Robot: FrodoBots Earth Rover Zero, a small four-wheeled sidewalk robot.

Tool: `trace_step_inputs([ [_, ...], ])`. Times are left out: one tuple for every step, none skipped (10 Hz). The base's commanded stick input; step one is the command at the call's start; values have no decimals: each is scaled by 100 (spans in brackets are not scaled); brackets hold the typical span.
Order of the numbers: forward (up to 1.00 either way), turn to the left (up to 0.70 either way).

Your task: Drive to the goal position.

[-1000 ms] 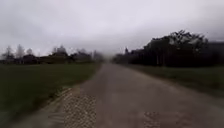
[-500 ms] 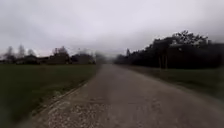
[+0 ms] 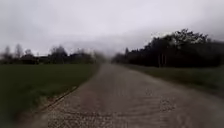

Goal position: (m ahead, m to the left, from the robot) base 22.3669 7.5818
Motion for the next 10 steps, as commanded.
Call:
trace_step_inputs([
  [85, 0],
  [85, 0],
  [85, 0],
  [85, 0],
  [85, 0],
  [85, 0],
  [85, 0],
  [85, 0],
  [85, 0],
  [85, 0],
])
